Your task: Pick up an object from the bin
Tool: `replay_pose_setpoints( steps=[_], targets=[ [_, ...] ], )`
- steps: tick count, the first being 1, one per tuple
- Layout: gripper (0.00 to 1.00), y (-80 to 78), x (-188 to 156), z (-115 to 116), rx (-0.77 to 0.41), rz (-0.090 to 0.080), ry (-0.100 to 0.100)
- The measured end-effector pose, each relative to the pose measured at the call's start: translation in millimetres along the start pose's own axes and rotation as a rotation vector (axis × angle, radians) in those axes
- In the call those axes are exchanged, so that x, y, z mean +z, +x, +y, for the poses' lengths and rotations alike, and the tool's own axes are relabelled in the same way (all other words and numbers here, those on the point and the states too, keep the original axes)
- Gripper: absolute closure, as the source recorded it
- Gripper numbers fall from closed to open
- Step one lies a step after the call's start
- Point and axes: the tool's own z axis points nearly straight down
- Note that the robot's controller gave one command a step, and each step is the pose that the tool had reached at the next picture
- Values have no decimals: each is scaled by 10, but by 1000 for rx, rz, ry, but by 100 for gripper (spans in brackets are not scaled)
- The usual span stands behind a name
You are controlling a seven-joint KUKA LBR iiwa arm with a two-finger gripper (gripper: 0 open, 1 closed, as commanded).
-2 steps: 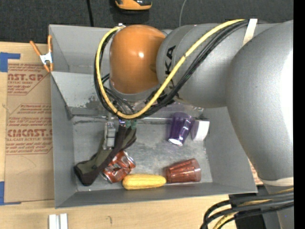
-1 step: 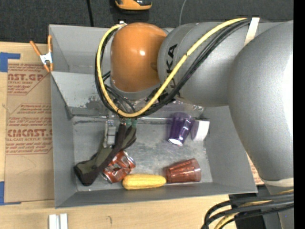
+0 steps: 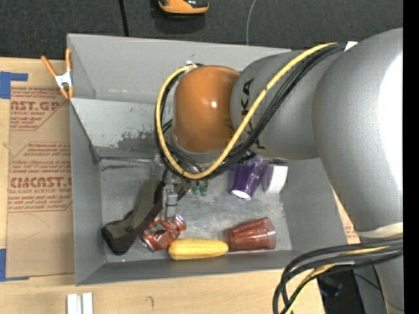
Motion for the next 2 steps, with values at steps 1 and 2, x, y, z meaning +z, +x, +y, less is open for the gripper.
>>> replay_pose_setpoints(
  steps=[1, 2],
  targets=[
    [100, 60, 565, -259, -49, 5, 1],
    [100, 60, 565, -259, -49, 5, 1]
  ],
)
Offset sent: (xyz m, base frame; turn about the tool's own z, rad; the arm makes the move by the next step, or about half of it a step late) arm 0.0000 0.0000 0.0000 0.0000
